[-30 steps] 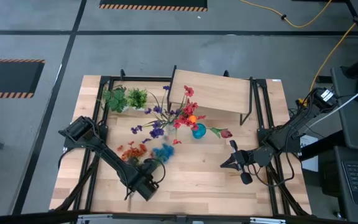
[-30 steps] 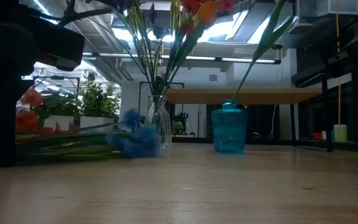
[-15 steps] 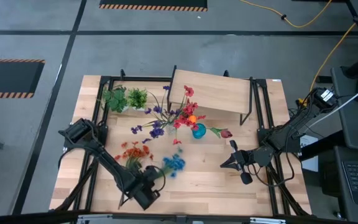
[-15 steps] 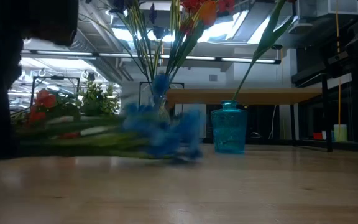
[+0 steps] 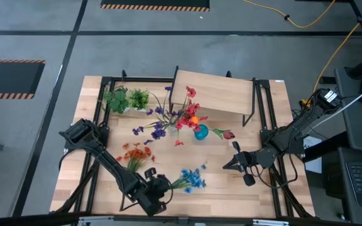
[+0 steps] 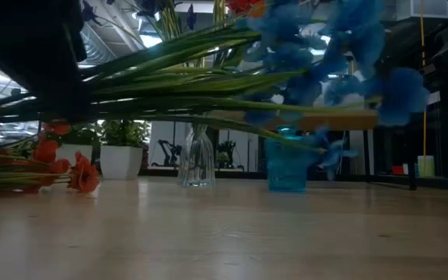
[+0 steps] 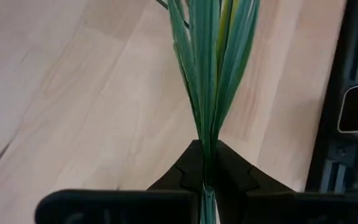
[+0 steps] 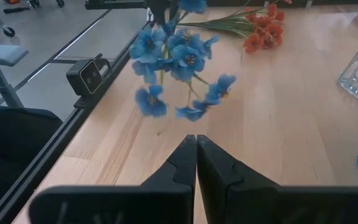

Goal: Pick and place flowers into a vace then onto a shelf
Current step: Put the blue flowers into the blue vase

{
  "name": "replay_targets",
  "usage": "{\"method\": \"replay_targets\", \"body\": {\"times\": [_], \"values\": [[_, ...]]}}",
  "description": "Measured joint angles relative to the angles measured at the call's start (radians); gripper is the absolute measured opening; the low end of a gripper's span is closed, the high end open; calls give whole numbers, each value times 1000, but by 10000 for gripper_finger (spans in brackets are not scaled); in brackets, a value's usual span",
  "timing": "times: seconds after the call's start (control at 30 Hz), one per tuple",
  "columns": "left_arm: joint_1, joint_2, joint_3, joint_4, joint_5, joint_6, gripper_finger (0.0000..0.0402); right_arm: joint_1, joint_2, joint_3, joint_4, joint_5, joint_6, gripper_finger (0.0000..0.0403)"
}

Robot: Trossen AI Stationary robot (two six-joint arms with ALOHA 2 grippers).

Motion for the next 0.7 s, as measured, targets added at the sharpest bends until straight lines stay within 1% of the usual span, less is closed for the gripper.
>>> {"method": "replay_targets", "body": {"times": [0.17,0.37,0.47,0.53,0.7], "values": [[8,0,0,56,-10,85,12,0,0,0,0,0,0,17],[8,-7,0,95,-117,197,12,0,0,0,0,0,0,16],[13,-15,0,130,-153,243,12,0,0,0,0,0,0,16],[16,-22,-1,143,-150,283,12,0,0,0,1,0,0,16],[33,-37,0,239,-130,407,12,0,0,0,0,0,0,16]]}}
